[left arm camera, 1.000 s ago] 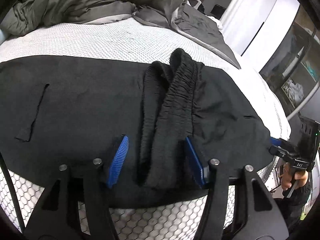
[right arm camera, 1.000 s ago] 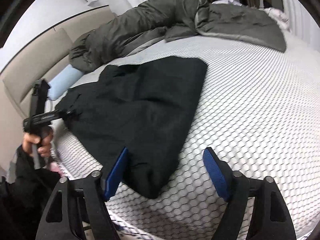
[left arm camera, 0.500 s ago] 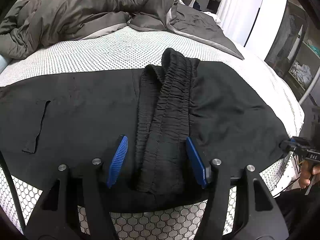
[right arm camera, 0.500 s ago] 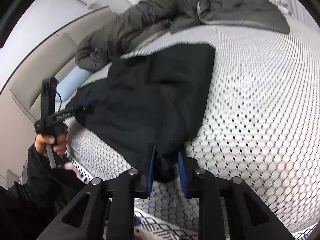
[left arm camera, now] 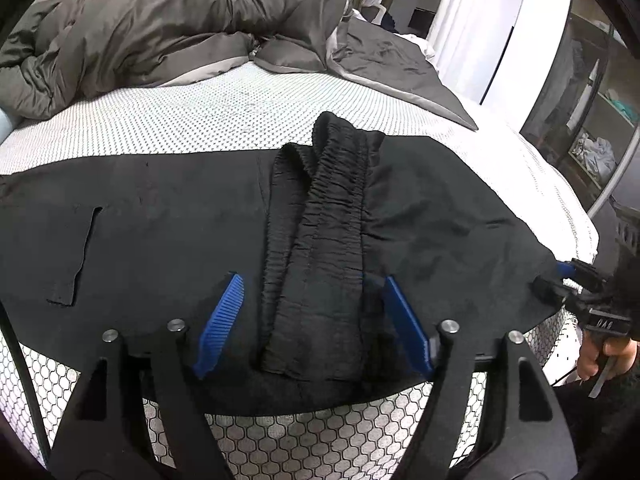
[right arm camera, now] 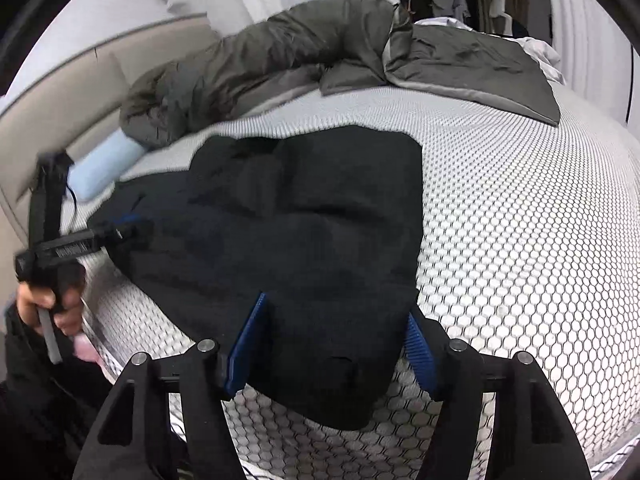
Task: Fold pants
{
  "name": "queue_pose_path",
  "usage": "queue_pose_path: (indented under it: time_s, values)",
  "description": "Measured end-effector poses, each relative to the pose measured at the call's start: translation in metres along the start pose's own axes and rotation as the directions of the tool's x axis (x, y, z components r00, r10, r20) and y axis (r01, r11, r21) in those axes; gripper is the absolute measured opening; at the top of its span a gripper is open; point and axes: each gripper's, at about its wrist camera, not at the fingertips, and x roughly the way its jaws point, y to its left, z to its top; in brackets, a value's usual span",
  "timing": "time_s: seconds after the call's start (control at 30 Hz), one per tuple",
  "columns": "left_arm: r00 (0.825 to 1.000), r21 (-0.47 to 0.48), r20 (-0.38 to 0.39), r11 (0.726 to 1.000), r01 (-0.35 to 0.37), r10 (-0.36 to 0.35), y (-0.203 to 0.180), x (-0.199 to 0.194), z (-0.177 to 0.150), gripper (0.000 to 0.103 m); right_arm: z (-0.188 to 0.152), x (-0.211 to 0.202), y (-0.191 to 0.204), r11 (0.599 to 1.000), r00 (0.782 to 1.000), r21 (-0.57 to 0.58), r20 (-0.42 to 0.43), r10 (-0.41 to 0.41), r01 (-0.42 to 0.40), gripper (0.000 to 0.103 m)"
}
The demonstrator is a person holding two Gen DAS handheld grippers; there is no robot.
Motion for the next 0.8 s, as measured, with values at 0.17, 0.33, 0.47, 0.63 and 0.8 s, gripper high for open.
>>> queue_pose_path:
  time_s: [0.17, 0.33, 0.47, 0.63, 0.8]
  values:
    - [0.999, 0.006, -0.028, 1.000, -0.021, 0.021, 0.001, 0.004, -0.001, 0.071, -0.010, 0.007, 0.005, 0.999, 0.999, -0.046, -0.046, -0.029, 0.026, 0.066]
    - [0.999, 0.027, -0.025, 0.999, -0.027, 0.028, 0.001, 0.004, -0.002, 0.071, -0.010, 0.010, 0.012, 0.996, 0.997, -0.076, -0.049, -0.056, 0.052, 0.067]
    - [0.999, 0.030, -0.027, 0.999, -0.031, 0.031, 0.000, 0.005, -0.001, 0.071, -0.012, 0.011, 0.014, 0.994, 0.996, -0.096, -0.056, -0.063, 0.057, 0.067]
    - [0.998, 0.038, -0.039, 0.999, -0.039, 0.040, 0.001, 0.011, -0.001, 0.071, -0.015, 0.008, 0.015, 0.992, 0.996, -0.115, -0.058, -0.068, 0.061, 0.067]
    - [0.998, 0.042, -0.042, 0.998, -0.039, 0.041, 0.001, 0.013, -0.001, 0.071, -0.016, 0.007, 0.017, 0.990, 0.995, -0.125, -0.059, -0.077, 0.069, 0.068]
